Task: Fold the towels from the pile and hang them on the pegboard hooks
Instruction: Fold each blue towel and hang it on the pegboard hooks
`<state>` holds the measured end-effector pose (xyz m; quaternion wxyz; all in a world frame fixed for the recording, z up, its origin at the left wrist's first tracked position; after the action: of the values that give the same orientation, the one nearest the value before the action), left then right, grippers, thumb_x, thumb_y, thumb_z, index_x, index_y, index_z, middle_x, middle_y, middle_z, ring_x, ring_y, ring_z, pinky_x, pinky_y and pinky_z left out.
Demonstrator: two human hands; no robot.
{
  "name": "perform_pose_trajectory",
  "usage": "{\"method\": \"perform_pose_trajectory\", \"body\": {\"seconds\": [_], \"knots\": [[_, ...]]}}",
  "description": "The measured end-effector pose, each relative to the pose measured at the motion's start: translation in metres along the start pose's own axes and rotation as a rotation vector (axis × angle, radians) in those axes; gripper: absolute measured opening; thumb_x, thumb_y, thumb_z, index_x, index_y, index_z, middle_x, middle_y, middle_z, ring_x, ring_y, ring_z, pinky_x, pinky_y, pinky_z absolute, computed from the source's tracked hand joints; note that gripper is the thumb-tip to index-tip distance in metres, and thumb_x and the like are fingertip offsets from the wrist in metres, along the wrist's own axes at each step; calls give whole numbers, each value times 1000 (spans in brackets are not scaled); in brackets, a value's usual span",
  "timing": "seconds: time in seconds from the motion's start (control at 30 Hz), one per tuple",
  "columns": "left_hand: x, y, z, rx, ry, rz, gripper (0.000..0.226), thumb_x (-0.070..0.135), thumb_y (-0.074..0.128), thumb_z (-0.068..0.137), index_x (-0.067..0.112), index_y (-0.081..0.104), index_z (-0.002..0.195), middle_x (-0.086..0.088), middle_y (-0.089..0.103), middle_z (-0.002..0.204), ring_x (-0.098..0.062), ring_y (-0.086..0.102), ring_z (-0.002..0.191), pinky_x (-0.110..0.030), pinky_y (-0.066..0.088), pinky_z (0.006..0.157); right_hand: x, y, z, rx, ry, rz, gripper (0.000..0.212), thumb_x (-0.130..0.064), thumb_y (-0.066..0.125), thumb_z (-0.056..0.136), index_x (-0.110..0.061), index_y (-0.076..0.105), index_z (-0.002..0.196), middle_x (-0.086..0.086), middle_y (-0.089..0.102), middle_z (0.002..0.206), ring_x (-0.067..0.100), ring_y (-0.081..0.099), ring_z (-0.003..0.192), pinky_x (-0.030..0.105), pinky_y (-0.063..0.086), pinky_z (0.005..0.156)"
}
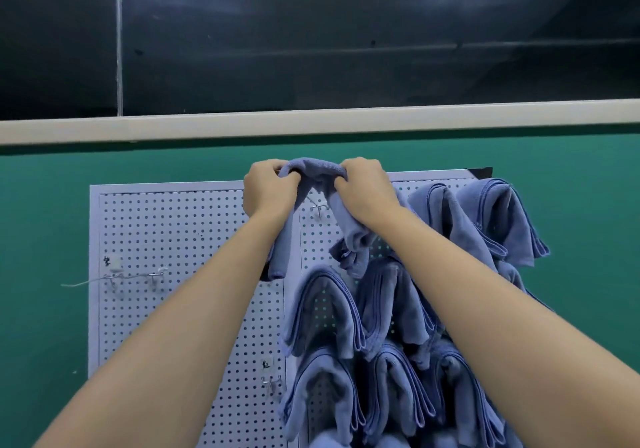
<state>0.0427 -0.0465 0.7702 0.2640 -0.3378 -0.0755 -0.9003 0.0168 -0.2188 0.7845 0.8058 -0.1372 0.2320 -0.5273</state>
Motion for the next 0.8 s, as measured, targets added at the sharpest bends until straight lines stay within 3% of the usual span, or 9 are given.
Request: {"method": "perform_pose_trajectory", "body": {"seconds": [0.07, 0.17, 0.23, 0.37, 0.5, 0.57, 0.67, 0.8], "knots": [[-3, 4, 4, 4, -20, -83, 14, 17, 58, 78, 15, 63, 66, -3, 61, 64, -23, 50, 63, -29, 42, 58, -1, 4, 6, 10, 13, 40, 30, -11, 44, 90, -11, 32, 62, 11, 48, 75, 32, 45, 74, 32, 30, 61], [-10, 10, 7, -82, -100, -231, 27, 23, 63, 65, 17, 44, 47, 1, 37, 53, -19, 33, 60, -28, 32, 58, 9, 0, 10, 16, 75, 143, 33, -18, 49, 86, -14, 33, 58, 4, 42, 62, 29, 41, 67, 32, 28, 56], [-9, 8, 7, -150, -126, -236, 30, 24, 64, 57, 18, 40, 41, -1, 37, 54, -19, 35, 60, -29, 34, 58, 19, -7, 9, 10, 115, 184, 35, -23, 53, 82, -15, 34, 54, 2, 42, 57, 25, 39, 62, 31, 29, 51], [7, -6, 17, -182, -50, -164, 22, 19, 67, 61, 16, 49, 48, -4, 48, 60, -17, 43, 59, -28, 40, 58, 15, -19, 8, 20, 57, 213, 33, -26, 55, 79, -17, 41, 51, -3, 42, 53, 22, 42, 62, 29, 30, 50], [21, -15, 29, -110, 119, 11, 19, 22, 58, 65, 11, 50, 52, 2, 38, 50, -19, 36, 57, -25, 33, 55, 1, -22, 13, 80, -24, 238, 16, -18, 54, 80, -21, 54, 64, -2, 54, 63, 22, 48, 69, 29, 35, 57], [16, -13, 29, -44, 147, 160, 13, 17, 56, 73, 12, 57, 61, 0, 48, 54, -21, 43, 59, -24, 34, 53, -2, -11, 14, 69, -39, 200, 14, -13, 54, 82, -19, 67, 82, 4, 65, 81, 23, 54, 78, 28, 38, 63], [-8, 3, 21, -26, 99, 258, 11, 11, 55, 78, 14, 65, 74, -6, 59, 70, -26, 52, 69, -23, 31, 50, 4, 18, 13, 10, -7, 124, 20, -10, 53, 86, -11, 69, 97, 10, 68, 95, 28, 59, 90, 32, 46, 71], [-41, 22, 1, -37, 37, 245, 23, 6, 54, 78, 12, 48, 57, -2, 47, 57, -27, 44, 64, -26, 27, 49, 20, 46, -3, -62, 44, 27, 18, -9, 50, 87, -9, 63, 99, 14, 66, 99, 34, 57, 96, 33, 38, 65]]}}
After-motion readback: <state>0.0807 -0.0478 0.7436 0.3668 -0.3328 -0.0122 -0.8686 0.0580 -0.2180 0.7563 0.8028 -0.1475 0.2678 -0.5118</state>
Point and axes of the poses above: each hand's wrist, its own z-axis towards the middle knuckle, its own y-axis out of the palm, x = y × z, the point moved 10 cm from there along z, towards the middle knuckle
